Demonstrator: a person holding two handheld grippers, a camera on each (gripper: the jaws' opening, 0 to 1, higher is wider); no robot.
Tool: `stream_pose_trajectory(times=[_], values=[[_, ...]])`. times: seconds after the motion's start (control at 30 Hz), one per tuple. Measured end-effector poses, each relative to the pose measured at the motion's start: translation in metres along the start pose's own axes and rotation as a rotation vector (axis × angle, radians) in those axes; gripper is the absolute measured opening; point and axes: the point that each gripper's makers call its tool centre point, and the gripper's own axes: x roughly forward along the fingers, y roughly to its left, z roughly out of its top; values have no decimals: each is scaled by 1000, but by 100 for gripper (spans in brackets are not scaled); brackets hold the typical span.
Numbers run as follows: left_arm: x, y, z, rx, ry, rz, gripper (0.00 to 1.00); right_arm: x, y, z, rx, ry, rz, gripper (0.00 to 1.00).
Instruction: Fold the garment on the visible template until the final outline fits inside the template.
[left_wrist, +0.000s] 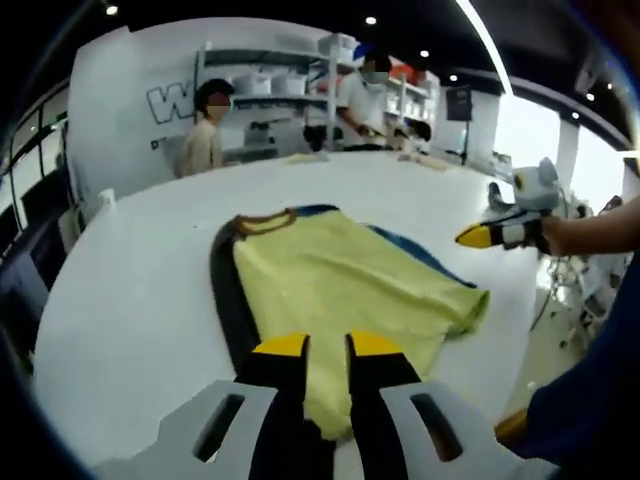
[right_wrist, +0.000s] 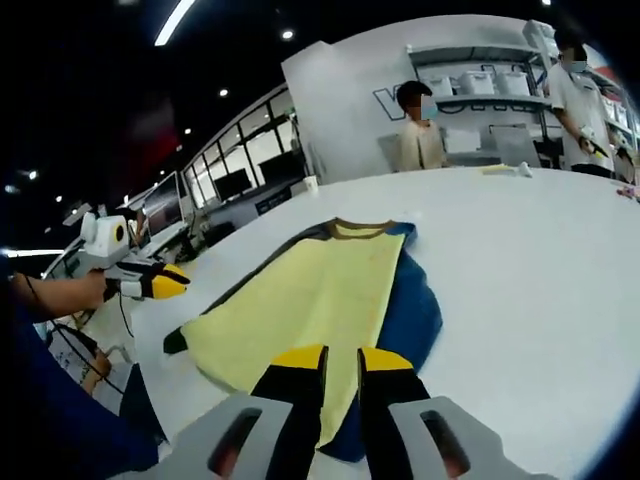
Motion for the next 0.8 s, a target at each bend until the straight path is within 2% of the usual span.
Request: stream_pose_trajectory(times=[0.23,0.3,0.4,0.53,0.63,0.67,0.8], values=[[-13,-13,-11,-27,-3,-1,31,-10,5,-18,14,16,-7,14],[-23,-19,-18,-46,-3,4,38,-17,6,-28,25,22,-15,15],[-30,-23,-26,-60,-7,13,51,-25,7,-37,39,22,-26,16],[-41,-29,-35,-78,-8,14,78,-35,5,-49,47,29,-42,16],[-49,-33,-41,-90,-16,-2,82,-41,4,-59,55,48,-54,16],[-54,-36,-46,-96,-21,-32,82,-42,2,-63,63,53,-59,16],[-65,-45,-54,-90,-25,-71,89,-47,1,-73,81,64,-75,16]])
